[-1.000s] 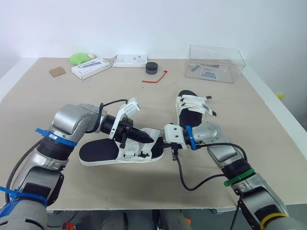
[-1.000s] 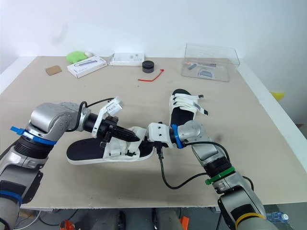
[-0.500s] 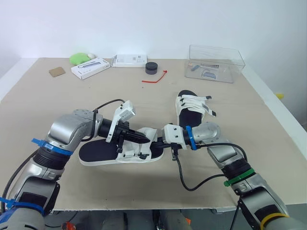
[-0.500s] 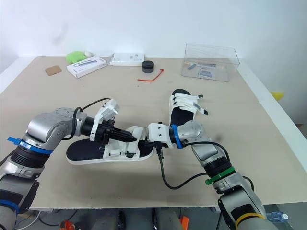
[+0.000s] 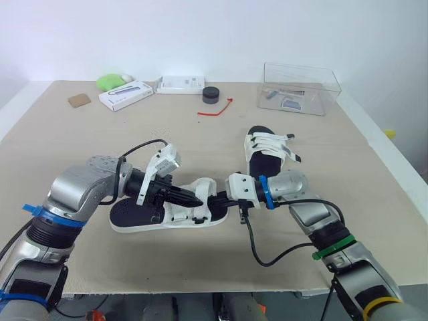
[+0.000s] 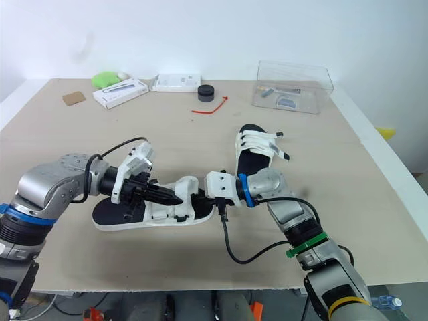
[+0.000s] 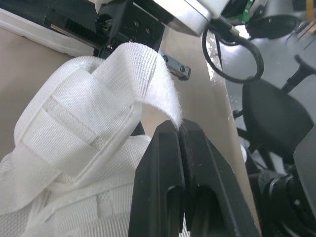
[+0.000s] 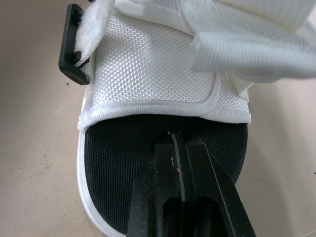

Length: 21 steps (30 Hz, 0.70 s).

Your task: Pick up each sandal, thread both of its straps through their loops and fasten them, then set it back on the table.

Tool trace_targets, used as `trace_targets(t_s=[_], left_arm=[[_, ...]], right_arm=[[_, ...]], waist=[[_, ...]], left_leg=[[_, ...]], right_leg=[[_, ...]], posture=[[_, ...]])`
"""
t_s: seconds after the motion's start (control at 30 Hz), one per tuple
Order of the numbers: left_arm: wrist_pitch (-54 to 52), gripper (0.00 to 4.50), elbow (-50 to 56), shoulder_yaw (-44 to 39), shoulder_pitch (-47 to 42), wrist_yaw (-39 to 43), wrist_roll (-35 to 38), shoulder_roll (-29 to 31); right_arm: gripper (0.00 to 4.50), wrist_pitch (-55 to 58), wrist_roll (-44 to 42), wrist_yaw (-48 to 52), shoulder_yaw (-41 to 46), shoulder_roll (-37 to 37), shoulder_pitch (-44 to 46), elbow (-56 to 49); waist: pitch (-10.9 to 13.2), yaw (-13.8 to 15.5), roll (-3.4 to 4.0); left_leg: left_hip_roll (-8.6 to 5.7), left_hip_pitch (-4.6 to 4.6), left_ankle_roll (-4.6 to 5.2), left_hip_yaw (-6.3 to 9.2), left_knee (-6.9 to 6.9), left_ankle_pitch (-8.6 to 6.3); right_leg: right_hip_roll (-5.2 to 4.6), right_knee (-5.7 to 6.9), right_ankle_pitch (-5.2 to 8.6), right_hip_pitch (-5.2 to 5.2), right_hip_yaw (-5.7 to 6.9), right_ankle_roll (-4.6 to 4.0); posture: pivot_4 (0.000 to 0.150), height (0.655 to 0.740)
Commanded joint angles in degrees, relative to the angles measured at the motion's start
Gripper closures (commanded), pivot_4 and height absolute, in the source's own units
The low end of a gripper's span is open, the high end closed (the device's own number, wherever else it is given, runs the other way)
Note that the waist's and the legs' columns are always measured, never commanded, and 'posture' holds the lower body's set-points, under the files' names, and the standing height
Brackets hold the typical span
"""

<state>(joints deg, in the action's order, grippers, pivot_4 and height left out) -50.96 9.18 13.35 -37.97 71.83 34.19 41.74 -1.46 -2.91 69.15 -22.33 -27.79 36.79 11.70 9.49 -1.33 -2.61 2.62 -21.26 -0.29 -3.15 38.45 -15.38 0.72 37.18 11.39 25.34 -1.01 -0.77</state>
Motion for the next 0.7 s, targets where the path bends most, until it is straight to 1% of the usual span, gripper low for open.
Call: trace_targets(t_s=[0.03,0.1,0.27,0.33,0.4,0.5,0.7], left_arm=[[3.23,4.46,-0.65,1.91,0.83,-0.37,-3.87,1.17],[4.88,4.46,-1.65,2.26,0.97,-0.49,-5.41,0.90],[5.43,4.46,-2.15,2.40,0.74,-1.28,-5.79,-0.72],[4.97,4.46,-1.90,2.22,0.65,-1.40,-5.43,-1.37],[2.93,4.46,-0.59,1.45,0.58,-0.77,-3.16,-1.79],[0.51,4.46,2.05,1.20,0.76,1.53,-0.49,-0.56],[1.33,4.46,4.51,3.09,3.08,4.44,-1.59,3.22]], right_arm=[[4.50,0.17,1.57,0.27,-0.16,-0.72,0.38,0.98],[4.50,0.21,1.57,0.23,-0.14,-0.71,0.37,1.00],[4.50,0.24,1.59,0.21,-0.11,-0.77,0.33,1.05],[4.50,0.27,1.61,0.18,-0.11,-0.76,0.39,1.10],[4.50,0.27,1.63,0.16,-0.09,-0.79,0.39,1.12],[4.50,0.14,1.68,0.16,-0.01,-0.91,0.41,1.37],[4.50,0.02,1.69,0.10,-0.06,-0.76,0.44,1.47]], waist=[[0.00,0.00,0.00],[0.00,0.01,0.00],[0.00,0.01,0.00],[0.00,0.01,0.00],[0.00,0.02,0.00],[0.00,0.02,0.00],[0.00,-0.05,0.00]], left_leg=[[0.00,0.01,0.00,-0.01,0.00,0.00],[0.00,0.01,0.00,0.00,0.00,0.00],[0.00,0.01,0.00,-0.01,0.00,0.00],[0.00,0.01,0.00,-0.01,0.00,0.00],[-0.01,0.01,0.00,-0.01,0.01,0.00],[-0.01,0.01,0.00,-0.02,0.01,0.00],[0.01,0.02,0.00,-0.02,0.00,0.00]], right_leg=[[0.00,0.00,0.00,0.00,-0.01,0.00],[0.00,0.00,0.00,0.00,0.00,0.00],[0.00,0.00,0.00,0.00,0.00,0.00],[0.00,0.00,-0.01,-0.01,0.00,0.01],[-0.01,0.00,-0.01,-0.01,0.00,0.01],[-0.01,0.00,-0.01,-0.01,-0.01,0.01],[0.01,0.00,0.00,0.00,-0.02,0.00]], posture=[[0.150,0.7400],[0.150,0.7400],[0.150,0.7400],[0.150,0.7400],[0.150,0.7400],[0.150,0.7400],[0.150,0.7400]])
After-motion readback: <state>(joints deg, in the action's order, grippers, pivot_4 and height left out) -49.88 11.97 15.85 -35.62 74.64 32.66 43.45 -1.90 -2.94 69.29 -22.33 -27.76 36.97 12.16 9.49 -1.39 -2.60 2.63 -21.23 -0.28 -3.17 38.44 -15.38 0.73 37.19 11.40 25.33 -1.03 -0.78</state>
